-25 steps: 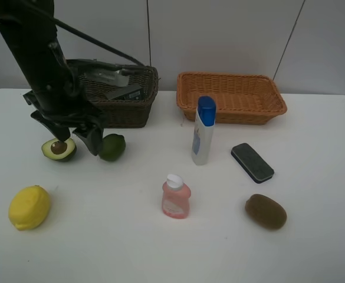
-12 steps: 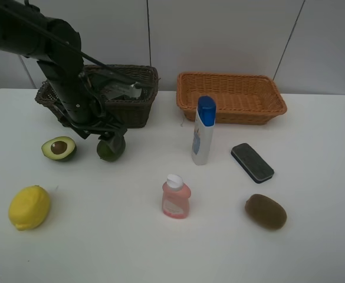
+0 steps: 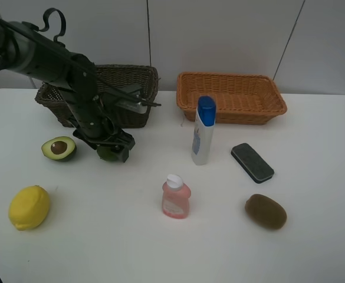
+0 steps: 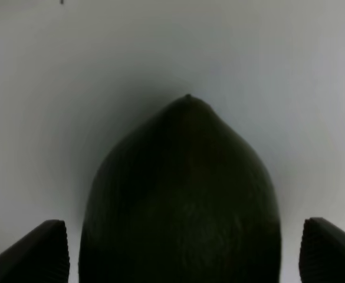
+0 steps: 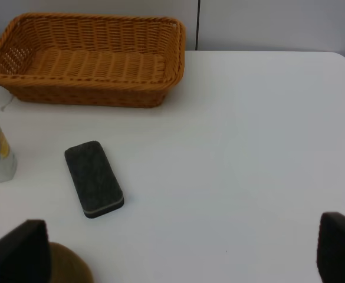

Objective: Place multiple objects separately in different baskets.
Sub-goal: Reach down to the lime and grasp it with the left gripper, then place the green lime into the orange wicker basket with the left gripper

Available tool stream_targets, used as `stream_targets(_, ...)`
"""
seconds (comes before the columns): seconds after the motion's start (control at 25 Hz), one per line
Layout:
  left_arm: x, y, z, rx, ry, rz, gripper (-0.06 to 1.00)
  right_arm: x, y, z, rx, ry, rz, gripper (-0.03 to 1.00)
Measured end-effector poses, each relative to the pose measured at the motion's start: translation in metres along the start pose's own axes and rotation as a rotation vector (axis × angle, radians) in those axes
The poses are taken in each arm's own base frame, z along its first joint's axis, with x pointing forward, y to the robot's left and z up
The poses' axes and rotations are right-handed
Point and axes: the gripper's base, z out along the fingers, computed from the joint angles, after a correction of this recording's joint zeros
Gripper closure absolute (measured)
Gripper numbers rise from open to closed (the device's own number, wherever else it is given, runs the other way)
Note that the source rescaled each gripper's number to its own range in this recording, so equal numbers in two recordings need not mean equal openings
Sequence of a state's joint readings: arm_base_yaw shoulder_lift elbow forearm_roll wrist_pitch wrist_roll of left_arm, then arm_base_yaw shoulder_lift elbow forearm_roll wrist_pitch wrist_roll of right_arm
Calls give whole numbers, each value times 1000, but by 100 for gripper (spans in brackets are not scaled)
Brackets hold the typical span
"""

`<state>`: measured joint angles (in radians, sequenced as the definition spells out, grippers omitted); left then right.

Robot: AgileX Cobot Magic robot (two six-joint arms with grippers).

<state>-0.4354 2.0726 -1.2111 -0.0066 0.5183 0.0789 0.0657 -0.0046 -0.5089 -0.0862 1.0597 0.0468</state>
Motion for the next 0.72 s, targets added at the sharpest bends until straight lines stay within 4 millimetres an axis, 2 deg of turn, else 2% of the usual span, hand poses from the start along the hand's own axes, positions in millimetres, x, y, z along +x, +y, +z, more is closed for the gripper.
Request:
stream_targets(0.04,0,0,2,0,5,0,-3,0,0,0,0,0,0,-3)
stream_targets(0.12,1,0,5,0,11,1,9,0,0,0,0,0,0,-3)
stream_targets(0.16,1,0,6,-3,13,4,21,0,0,0,0,0,0,-3)
stream_targets(0.2,1,0,6,-3,13,4,39,0,0,0,0,0,0,-3)
stream_targets(0.24,1,0,6,-3,13,4,45,0,0,0,0,0,0,-3)
stream_targets(0.4,3,0,1,-2,27,1,45,0,0,0,0,0,0,-3)
stream_targets(0.48,2,-1,-11,3,40,-8,45,0,0,0,0,0,0,-3)
stream_targets(0.6,-7,-6,-46,6,33,2,45,0,0,0,0,0,0,-3)
stream_targets(0.72,-28,-20,-90,9,-76,38,45,0,0,0,0,0,0,-3)
